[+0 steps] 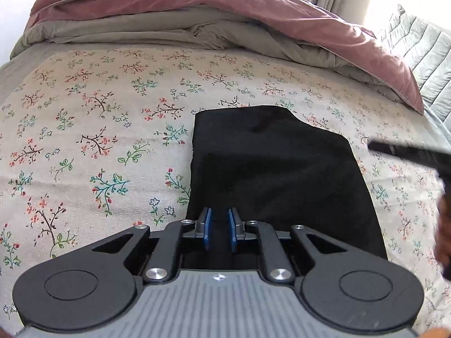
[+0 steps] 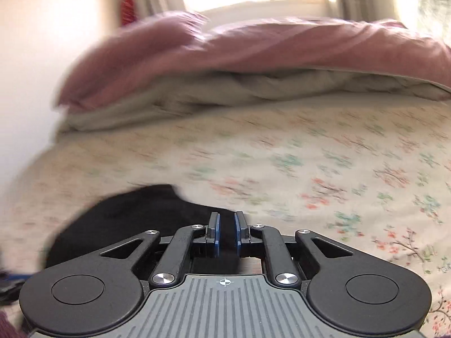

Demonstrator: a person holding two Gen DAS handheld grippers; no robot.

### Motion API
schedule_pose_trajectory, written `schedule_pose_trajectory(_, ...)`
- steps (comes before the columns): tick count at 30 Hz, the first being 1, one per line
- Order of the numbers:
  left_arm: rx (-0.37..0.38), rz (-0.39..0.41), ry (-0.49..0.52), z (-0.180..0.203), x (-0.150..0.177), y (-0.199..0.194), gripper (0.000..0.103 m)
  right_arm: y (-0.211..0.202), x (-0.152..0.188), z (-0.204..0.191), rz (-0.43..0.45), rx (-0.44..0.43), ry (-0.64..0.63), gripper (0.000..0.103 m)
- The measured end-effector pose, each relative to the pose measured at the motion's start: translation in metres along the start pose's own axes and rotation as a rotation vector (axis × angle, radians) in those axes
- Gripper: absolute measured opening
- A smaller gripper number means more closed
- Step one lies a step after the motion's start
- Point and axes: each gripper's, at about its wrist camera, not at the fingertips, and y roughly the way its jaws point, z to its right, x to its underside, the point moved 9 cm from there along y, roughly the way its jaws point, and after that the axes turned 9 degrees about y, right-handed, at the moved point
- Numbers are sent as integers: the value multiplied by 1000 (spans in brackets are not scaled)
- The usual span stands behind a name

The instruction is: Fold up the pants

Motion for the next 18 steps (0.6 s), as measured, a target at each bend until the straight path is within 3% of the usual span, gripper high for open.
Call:
schedule_pose_trajectory(2, 1, -16, -4, -2, 3, 4, 37, -12, 13, -17, -65, -32, -21, 13)
schedule_pose_trajectory(6, -7, -31, -10, -3, 6, 8, 37, -25, 67, -43, -237, -28, -148, 13)
schedule_pose_trajectory(8, -9, -29, -13, -4, 6, 7, 37, -31, 86, -54, -282, -7, -231, 13)
schedule_pose_trajectory(12, -19, -25, 5, -3, 7, 7, 37, -42, 127, -50, -404, -10, -243, 13)
schedule_pose_trajectory(15, -31, -19, 13, -4, 7, 8, 39, -57, 147, -52, -409, -25, -322, 13)
schedule_pose_trajectory(18, -49, -19, 16, -2, 7, 8, 40, -70, 156, -55, -467, -108, -339, 14)
